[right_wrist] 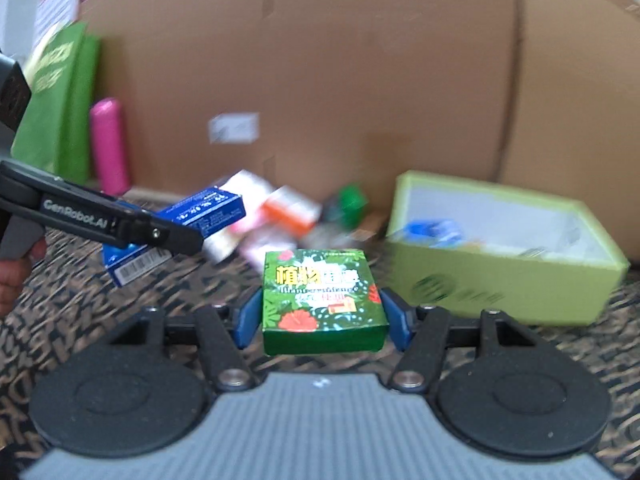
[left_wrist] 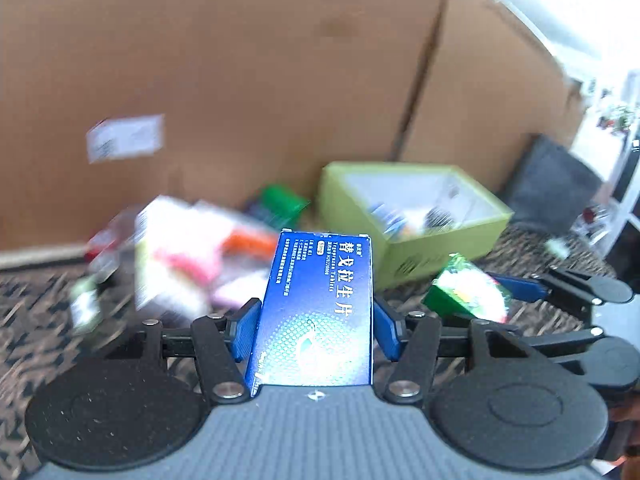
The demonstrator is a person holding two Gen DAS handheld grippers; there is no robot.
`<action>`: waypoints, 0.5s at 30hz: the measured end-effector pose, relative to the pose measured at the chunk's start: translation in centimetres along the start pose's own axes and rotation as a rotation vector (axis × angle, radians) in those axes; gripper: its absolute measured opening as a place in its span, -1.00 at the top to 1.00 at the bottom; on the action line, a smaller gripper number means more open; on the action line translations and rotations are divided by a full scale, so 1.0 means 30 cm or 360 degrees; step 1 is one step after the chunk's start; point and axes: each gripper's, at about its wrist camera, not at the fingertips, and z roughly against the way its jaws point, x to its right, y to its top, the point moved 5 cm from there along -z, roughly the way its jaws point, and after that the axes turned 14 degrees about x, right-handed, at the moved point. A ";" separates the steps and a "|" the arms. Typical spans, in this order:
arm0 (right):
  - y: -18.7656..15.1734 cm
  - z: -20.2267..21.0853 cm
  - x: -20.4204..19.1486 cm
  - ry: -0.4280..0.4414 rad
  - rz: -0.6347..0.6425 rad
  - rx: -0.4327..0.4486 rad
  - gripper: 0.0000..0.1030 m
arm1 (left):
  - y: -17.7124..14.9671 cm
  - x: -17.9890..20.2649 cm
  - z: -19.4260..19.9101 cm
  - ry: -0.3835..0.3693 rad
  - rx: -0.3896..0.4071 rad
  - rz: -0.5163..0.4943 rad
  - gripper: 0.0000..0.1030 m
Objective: Organize objects
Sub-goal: 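Lower both boxes into the green shoebox and open both tools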
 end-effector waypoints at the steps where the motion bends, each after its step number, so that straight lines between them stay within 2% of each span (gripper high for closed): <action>1: 0.025 0.002 0.042 -0.0049 0.0015 0.0026 -0.20 | 0.031 0.037 -0.031 -0.0017 0.0021 -0.0012 -0.19; 6: 0.101 -0.044 0.244 -0.0318 0.0135 0.0070 -0.20 | 0.149 0.226 -0.218 -0.0122 0.0034 -0.0013 -0.19; 9: 0.119 -0.110 0.372 -0.0491 0.0242 0.0056 -0.20 | 0.190 0.333 -0.347 -0.0121 0.0063 -0.0079 -0.19; 15: 0.106 -0.259 0.603 -0.0627 0.0246 -0.0001 -0.20 | 0.177 0.449 -0.664 -0.0108 -0.0091 -0.0080 -0.19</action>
